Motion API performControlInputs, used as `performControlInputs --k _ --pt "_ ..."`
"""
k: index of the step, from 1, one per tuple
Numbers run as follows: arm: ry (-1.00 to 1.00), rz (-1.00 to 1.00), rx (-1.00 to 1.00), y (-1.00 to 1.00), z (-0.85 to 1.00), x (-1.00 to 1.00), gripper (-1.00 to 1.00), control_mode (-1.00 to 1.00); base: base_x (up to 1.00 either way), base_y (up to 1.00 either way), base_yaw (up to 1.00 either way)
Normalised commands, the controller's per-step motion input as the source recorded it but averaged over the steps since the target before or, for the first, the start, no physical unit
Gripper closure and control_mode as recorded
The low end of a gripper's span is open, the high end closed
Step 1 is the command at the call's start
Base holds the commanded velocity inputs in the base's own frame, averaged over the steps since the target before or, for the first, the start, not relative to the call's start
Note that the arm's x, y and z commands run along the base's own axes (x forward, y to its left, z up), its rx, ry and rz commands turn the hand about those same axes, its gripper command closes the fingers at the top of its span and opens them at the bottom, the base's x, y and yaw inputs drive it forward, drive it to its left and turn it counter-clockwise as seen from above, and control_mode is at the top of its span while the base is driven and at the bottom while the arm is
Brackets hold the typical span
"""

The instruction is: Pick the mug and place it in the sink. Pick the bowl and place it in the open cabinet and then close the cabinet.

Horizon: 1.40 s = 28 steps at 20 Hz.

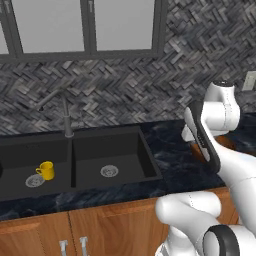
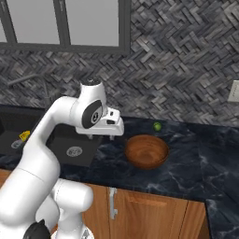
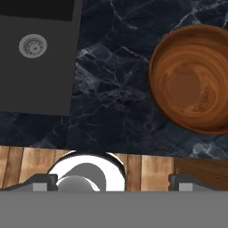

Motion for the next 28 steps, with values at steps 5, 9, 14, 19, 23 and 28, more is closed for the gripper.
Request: performControlInputs --k 5,9,14,19,23,28 --pt "0.0 0.0 0.03 -0.53 -0.01 0.02 -1.0 -1.0 0.0 0.0 0.0" --pt "0.0 0.0 0.0 0.12 -0.01 0.63 -1.0 -1.0 0.0 0.0 0.0" --pt "0.07 -0.04 -0.12 -0.17 -0.42 1.0 -1.0 -1.0 0.0 0.0 0.0" --pt "0.16 -0.1 -0.07 -0.24 -0.45 0.56 -1.0 -1.0 0.0 0.0 0.0" --pt "0.01 -0.04 0.0 -0.01 -0.49 0.33 -1.0 -1.0 0.0 0.0 0.0" --pt "0.05 0.0 0.0 -0.13 -0.56 0.41 -1.0 -1.0 0.0 0.0 0.0"
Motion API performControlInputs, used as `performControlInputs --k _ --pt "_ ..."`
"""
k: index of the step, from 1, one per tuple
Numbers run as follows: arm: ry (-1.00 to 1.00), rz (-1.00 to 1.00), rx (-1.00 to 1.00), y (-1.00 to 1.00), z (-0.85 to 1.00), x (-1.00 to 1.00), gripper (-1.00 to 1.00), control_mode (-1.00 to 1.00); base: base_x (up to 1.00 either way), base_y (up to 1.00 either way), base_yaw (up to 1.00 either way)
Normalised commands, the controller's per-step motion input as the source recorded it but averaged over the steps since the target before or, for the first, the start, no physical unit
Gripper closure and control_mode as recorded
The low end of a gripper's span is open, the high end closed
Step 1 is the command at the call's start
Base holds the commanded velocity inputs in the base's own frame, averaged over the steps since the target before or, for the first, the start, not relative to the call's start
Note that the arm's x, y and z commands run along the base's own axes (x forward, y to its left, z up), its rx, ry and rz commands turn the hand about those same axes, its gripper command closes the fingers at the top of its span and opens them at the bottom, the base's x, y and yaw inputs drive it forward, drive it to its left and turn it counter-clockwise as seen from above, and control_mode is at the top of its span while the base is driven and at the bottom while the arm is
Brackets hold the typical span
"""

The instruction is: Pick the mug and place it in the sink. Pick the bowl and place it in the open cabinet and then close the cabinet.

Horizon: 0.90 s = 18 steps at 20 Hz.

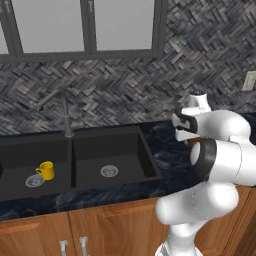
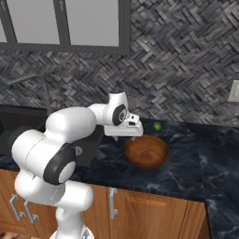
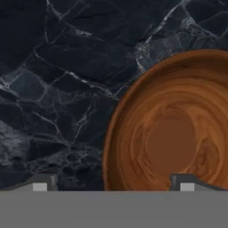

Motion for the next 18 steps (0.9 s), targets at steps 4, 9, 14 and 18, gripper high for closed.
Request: performControlInputs --k 4,9,14,18 --pt "0.04 0.0 0.02 -0.16 -0.52 0.16 -1.0 -1.0 0.0 0.0 0.0" --pt "0.0 0.0 0.0 -0.1 -0.35 0.03 -1.0 -1.0 0.0 0.0 0.0" --pt "0.0 0.0 0.02 -0.04 -0.34 0.0 -1.0 -1.0 0.0 0.0 0.0" --pt "0.0 -0.03 0.01 0.0 -0.22 0.0 -1.0 -1.0 0.0 0.0 0.0"
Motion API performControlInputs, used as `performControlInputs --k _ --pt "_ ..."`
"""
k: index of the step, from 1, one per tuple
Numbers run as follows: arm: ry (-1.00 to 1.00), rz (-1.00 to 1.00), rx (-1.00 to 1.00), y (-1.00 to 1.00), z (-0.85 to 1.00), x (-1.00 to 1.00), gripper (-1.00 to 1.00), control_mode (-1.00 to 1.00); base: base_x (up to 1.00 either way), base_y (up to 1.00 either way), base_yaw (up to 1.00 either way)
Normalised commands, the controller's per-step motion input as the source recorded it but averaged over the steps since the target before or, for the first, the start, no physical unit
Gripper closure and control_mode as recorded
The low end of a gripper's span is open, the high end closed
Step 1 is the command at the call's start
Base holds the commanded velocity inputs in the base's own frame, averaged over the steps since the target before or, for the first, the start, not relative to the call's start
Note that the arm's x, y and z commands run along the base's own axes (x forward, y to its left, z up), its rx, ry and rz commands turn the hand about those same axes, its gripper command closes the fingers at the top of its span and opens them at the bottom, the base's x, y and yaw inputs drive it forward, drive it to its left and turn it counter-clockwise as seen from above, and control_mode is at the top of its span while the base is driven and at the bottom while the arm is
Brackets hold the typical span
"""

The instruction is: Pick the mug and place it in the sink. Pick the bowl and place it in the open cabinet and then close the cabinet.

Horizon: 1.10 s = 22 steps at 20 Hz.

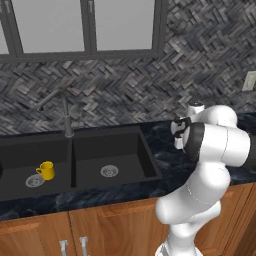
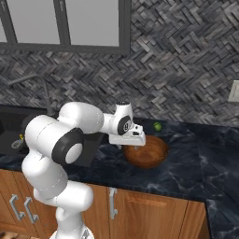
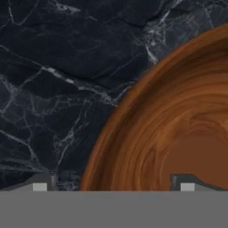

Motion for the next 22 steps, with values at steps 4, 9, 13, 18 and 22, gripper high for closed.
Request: performControlInputs --k 4,9,13,18,22 --pt "0.0 -0.04 0.0 0.0 -0.1 0.0 -1.0 -1.0 0.0 0.0 0.0" --pt "0.0 -0.04 0.0 0.0 -0.02 0.0 1.0 -1.0 0.0 0.0 0.0" --pt "0.0 -0.01 0.0 0.0 0.0 0.0 1.0 -1.0 0.0 0.0 0.0" --pt "0.0 0.0 0.0 0.0 0.01 0.0 1.0 -1.0 0.0 0.0 0.0" --pt "0.0 0.09 -0.02 0.09 0.83 -0.22 1.0 -1.0 0.0 0.0 0.0"
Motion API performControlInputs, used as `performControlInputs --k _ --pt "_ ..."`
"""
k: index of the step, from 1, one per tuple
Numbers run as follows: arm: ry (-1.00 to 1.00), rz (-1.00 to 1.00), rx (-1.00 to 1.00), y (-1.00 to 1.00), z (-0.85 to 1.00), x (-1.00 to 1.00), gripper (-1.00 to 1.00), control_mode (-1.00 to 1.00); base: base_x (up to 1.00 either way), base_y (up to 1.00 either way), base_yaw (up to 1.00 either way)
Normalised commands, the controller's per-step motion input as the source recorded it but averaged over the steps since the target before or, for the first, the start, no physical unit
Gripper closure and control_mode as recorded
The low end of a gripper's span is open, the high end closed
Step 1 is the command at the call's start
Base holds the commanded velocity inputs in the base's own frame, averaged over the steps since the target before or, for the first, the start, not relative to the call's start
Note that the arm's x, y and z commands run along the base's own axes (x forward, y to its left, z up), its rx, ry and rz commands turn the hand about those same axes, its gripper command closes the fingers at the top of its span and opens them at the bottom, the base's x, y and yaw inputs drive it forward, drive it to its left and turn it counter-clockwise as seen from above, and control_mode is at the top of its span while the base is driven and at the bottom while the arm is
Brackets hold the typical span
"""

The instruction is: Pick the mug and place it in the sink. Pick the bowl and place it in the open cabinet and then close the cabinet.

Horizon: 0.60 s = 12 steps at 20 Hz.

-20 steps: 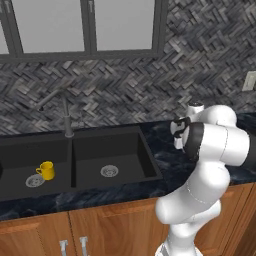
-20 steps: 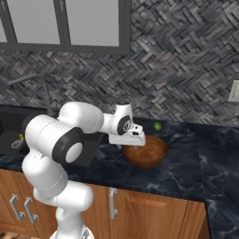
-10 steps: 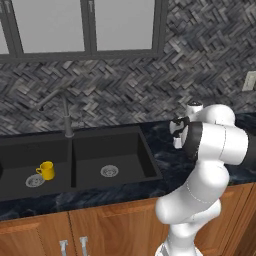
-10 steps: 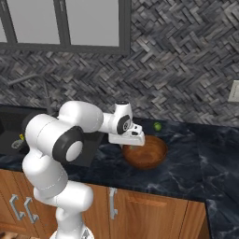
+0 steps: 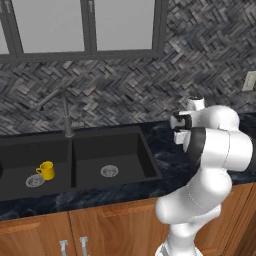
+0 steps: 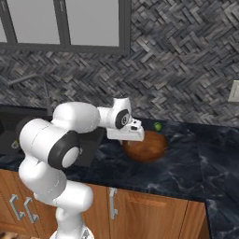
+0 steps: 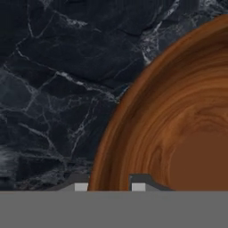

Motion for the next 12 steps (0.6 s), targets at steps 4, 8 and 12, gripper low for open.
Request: performControlInputs --k 4,8,12 --pt "0.0 0.14 -0.01 0.54 1.0 -0.73 1.0 -1.0 0.0 0.0 0.0" --pt "0.04 0.03 0.06 0.84 1.0 -0.99 1.0 -1.0 0.0 0.0 0.0" --pt "0.0 0.07 0.03 0.63 1.0 -1.0 1.0 -1.0 0.0 0.0 0.0"
